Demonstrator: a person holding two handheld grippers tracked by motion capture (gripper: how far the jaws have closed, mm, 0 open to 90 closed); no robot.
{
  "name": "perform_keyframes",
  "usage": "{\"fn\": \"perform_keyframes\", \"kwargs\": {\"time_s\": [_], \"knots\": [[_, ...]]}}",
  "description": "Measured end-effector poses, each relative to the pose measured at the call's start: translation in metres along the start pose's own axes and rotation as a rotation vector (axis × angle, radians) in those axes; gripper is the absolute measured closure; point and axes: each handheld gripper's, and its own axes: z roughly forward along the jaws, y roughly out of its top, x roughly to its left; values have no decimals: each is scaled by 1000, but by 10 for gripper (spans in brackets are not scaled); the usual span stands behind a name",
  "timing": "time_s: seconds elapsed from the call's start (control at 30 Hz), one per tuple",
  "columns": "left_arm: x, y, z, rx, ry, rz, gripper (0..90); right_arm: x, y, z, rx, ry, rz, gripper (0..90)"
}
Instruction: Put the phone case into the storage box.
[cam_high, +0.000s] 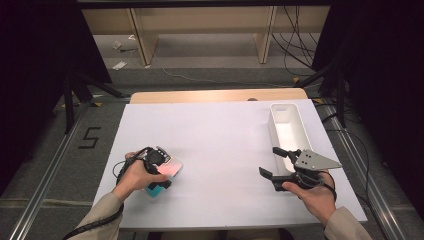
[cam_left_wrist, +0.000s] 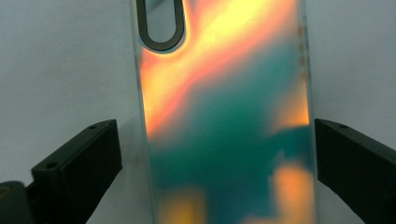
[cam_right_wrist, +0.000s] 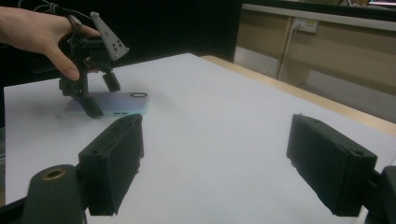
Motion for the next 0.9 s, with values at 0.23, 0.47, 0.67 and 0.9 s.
{"fn": "perform_keyframes", "kwargs": {"time_s": [0.23,0.47,0.67,0.9], "knots": [[-1,2,-1,20,-5,-8,60,0,0,0,0,1,0,195],[0,2,-1,27,-25,-15,93,0,0,0,1,0,-1,195],[1,2,-1,26,-29,-24,107,0,0,0,1,1,0,195],[1,2,-2,27,-34,-25,123,1,0,0,0,3,0,195]]}}
